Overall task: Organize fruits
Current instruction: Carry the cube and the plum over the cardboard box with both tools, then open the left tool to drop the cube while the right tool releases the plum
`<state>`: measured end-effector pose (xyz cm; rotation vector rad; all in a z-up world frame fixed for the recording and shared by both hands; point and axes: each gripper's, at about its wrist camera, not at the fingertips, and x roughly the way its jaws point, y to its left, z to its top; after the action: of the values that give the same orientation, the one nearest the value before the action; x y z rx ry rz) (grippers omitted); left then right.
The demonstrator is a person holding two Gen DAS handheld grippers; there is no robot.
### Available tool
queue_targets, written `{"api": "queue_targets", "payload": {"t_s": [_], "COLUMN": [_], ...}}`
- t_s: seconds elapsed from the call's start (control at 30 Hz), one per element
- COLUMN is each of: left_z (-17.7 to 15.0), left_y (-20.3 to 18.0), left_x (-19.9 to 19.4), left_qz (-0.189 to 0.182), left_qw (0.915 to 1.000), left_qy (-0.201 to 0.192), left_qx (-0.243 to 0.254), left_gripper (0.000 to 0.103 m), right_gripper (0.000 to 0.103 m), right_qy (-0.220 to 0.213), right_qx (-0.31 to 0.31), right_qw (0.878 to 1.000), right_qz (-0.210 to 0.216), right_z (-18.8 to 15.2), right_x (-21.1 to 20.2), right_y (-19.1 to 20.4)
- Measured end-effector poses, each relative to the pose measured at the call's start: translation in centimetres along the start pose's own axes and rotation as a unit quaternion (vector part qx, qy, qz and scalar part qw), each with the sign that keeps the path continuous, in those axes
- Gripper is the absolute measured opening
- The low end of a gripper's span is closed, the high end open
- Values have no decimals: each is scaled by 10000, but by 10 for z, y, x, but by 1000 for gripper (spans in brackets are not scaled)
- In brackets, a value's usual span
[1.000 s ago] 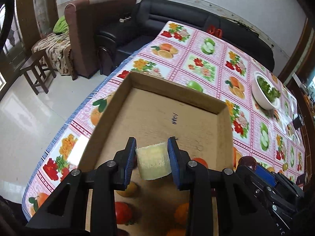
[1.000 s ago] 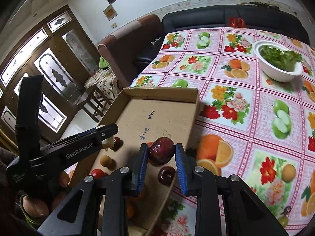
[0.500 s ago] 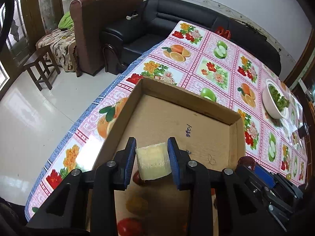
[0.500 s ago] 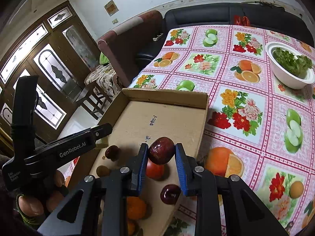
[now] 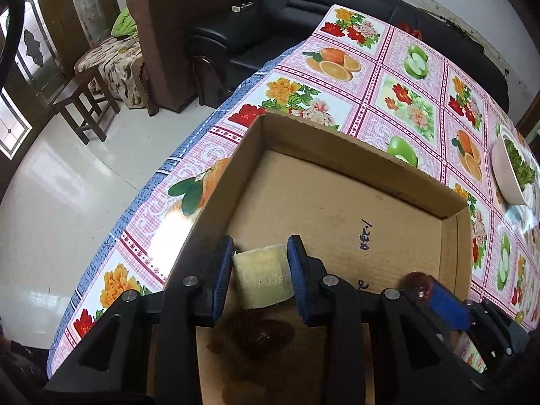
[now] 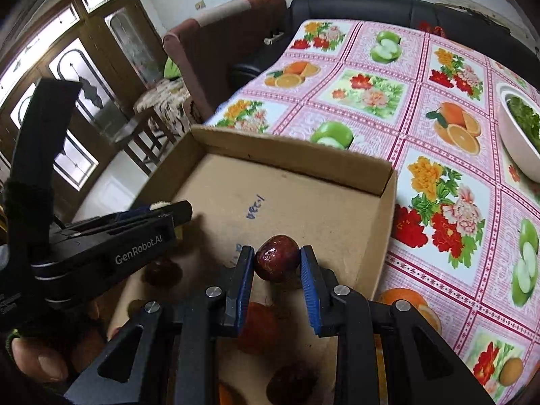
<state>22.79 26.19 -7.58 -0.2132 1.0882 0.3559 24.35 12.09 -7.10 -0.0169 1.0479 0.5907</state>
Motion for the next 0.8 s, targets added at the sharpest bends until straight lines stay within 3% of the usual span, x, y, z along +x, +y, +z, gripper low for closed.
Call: {"api": "queue_targets", "payload": {"t_s": [0.13,0.27,0.33,0.43,0.8], "left_z": [1,-1,-2,-5,-39], "left_y": [3,7,9,13,-9], "left_x": [-1,-14,-23,-39,-85], "left_qz": [-109,-190,-223,-376,-947], "left_qw": [9999,9997,9994,9985,9946], "left_qy": [51,-83,-179,-284,-398], "left_qx": [-69,-153,-186,-278,-145], "left_gripper": [31,42,47,48,48], "right_gripper": [30,30,36,45,45], "right_qy": [26,2,-30,-188,-741], "right_qx": [-141,-99,-38,8,601], "right_qw": [9998,9999,10000,9998,9950], "right_qz": [-102,-31,-7,82,307], "right_z": [-2,-4,-6,-8,-48], "right_x": [5,1,-4,-20,-95], "right_y": [4,3,1,1,-33]}}
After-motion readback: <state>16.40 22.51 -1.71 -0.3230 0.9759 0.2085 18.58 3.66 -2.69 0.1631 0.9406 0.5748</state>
